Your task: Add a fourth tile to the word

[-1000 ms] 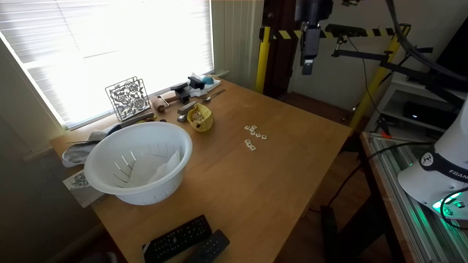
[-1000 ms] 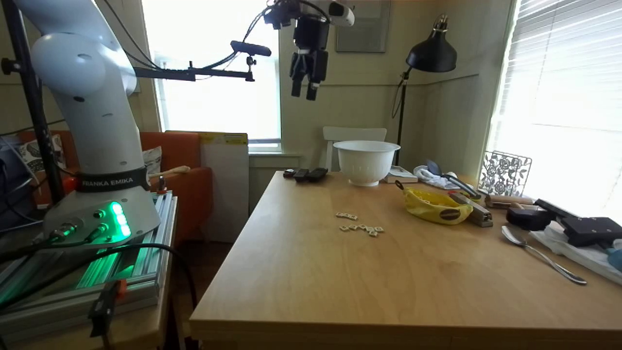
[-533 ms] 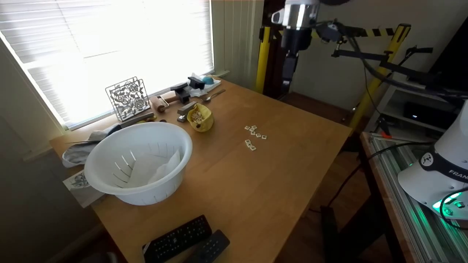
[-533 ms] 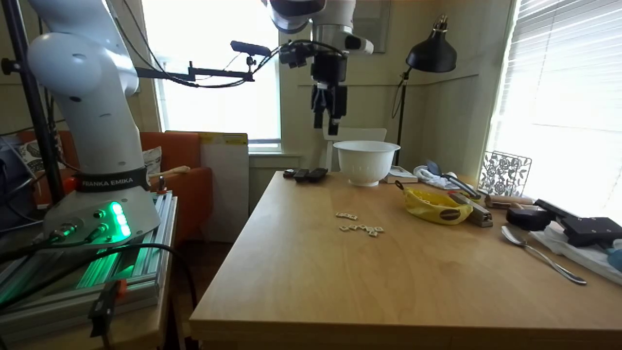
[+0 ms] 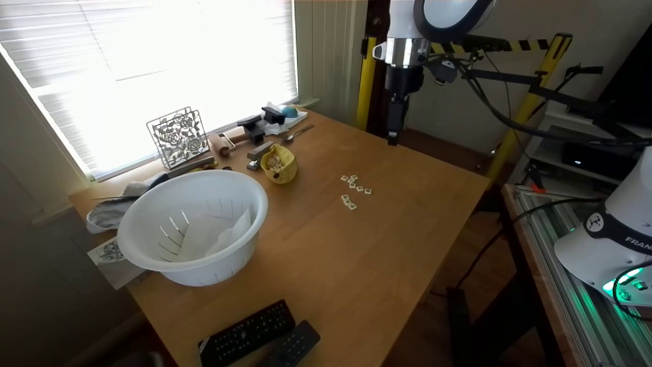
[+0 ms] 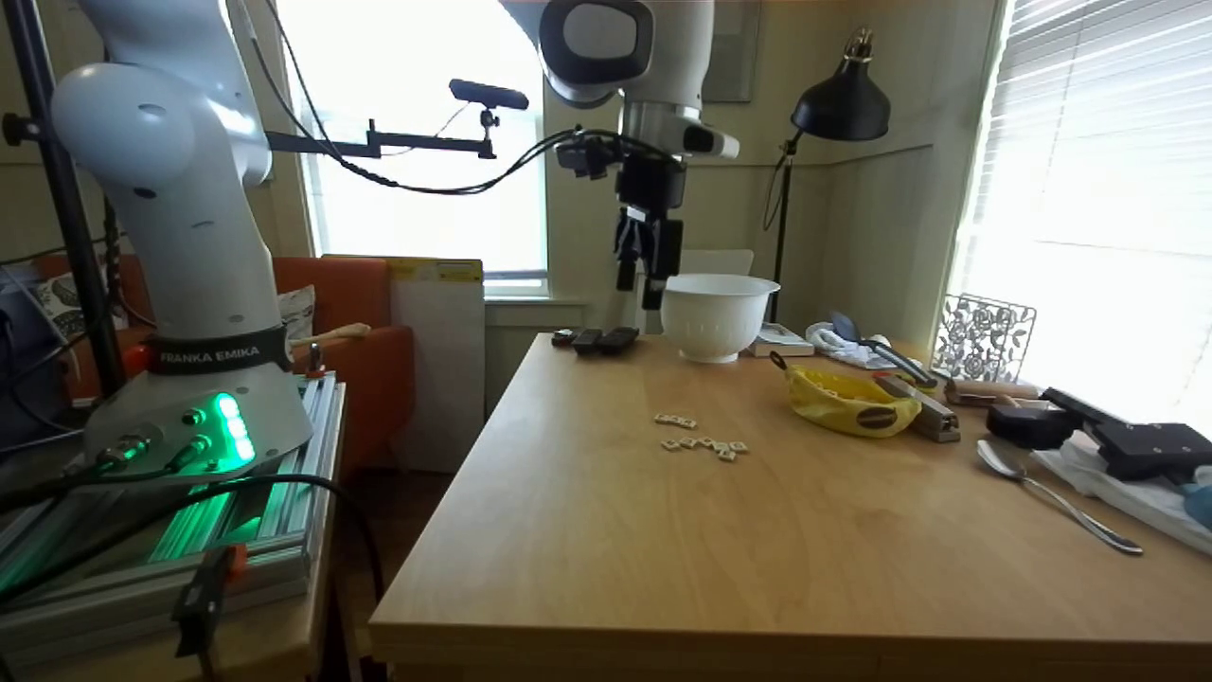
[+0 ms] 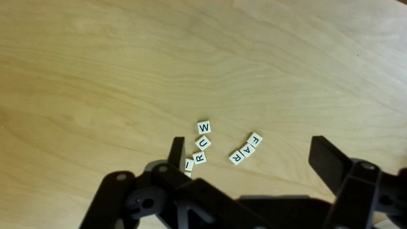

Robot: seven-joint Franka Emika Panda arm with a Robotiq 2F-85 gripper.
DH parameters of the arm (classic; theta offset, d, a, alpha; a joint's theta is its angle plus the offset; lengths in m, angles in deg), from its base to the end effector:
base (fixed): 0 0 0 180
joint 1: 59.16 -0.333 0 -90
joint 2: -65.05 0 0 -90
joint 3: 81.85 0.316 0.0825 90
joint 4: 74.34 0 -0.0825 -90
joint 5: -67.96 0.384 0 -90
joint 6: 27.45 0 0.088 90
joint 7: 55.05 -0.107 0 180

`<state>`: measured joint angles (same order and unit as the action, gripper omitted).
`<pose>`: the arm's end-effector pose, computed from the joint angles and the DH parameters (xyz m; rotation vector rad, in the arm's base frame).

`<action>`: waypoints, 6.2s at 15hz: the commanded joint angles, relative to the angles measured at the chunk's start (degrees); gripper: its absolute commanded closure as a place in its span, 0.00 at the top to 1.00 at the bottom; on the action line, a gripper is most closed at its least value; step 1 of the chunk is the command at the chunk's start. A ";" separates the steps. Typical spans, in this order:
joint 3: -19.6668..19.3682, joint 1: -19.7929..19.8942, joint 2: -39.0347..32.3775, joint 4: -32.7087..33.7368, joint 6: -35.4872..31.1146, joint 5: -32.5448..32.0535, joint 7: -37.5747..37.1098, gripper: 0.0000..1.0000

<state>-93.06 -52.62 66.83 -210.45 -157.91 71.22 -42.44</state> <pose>0.4629 -0.1467 0.3291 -3.0700 0.1965 0.0820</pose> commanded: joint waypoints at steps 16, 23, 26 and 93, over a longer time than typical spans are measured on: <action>0.34 0.19 -16.38 2.13 -26.97 -5.50 -13.15 1.00; -0.09 -0.19 -22.36 6.18 -26.74 -5.47 -14.29 1.00; -0.24 -0.33 -23.57 6.98 -26.54 -5.34 -14.86 1.00; 6.13 6.57 -40.38 19.51 -36.87 4.08 -18.47 0.00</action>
<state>-87.67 -45.60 28.84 -192.20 -193.99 73.68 -60.60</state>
